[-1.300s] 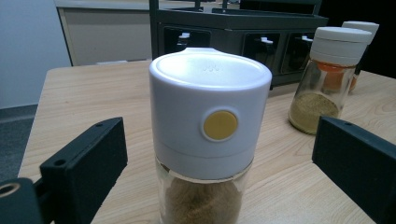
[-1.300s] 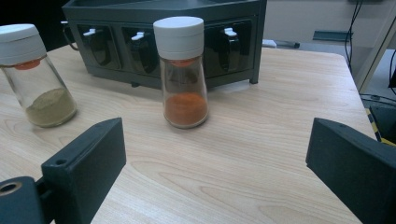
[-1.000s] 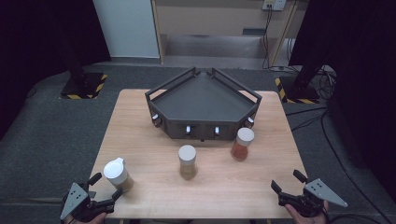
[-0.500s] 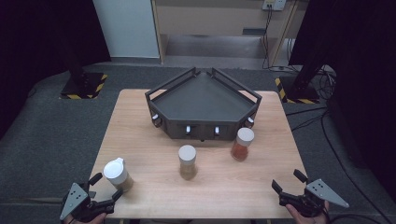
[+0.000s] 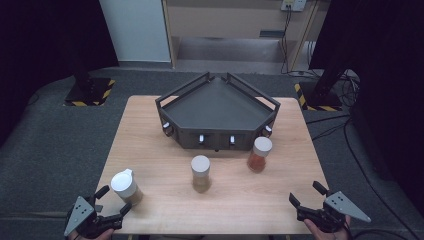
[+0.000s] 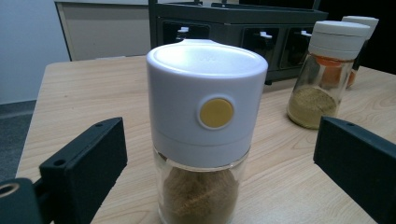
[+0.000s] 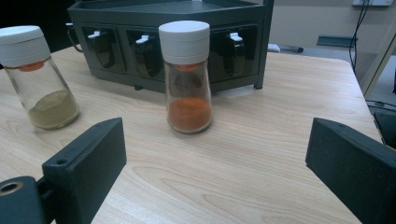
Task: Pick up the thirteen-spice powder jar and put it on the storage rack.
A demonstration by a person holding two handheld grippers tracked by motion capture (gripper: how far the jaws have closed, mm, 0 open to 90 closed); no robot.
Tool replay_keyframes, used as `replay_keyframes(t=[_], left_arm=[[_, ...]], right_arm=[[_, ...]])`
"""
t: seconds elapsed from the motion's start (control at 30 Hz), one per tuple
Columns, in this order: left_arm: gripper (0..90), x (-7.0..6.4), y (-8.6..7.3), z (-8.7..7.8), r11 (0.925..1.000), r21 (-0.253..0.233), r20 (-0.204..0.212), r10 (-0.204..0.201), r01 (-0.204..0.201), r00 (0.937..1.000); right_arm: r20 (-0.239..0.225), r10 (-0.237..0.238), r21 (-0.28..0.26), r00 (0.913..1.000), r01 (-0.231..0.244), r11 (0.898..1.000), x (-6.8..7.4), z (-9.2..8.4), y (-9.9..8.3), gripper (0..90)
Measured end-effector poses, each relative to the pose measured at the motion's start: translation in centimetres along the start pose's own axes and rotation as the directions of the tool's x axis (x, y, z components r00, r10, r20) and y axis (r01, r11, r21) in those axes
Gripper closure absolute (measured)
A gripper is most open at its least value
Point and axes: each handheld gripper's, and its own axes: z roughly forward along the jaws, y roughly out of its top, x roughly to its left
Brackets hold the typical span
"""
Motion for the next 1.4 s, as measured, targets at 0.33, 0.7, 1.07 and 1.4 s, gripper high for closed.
replay_keyframes(t=[0.33,0.7,1.07,1.4], left_arm=[[1.2,-0.5,0.4,-0.1,0.9998,0.022,0.003,-0.001,0.001,1.0000],[1.6,0.0,1.8,-1.2,0.9988,0.044,-0.004,-0.018,0.018,0.9998],[1.8,1.5,4.6,-0.7,0.9979,0.063,0.021,-0.016,0.015,0.9997],[1.7,2.0,5.1,0.6,0.9954,0.094,0.051,-0.024,0.019,0.9984]], right_arm=[[0.004,-0.001,0.001,1.0000,0.001,1.000,0.1,-0.1,0.1,5.0],[0.000,-0.006,0.006,1.0000,0.006,1.000,0.1,0.0,0.1,5.0],[-0.002,-0.004,0.007,1.0000,0.004,1.000,0.0,-0.1,0.1,5.0],[-0.003,0.000,0.008,1.0000,0.000,1.000,0.0,0.0,0.1,5.1]])
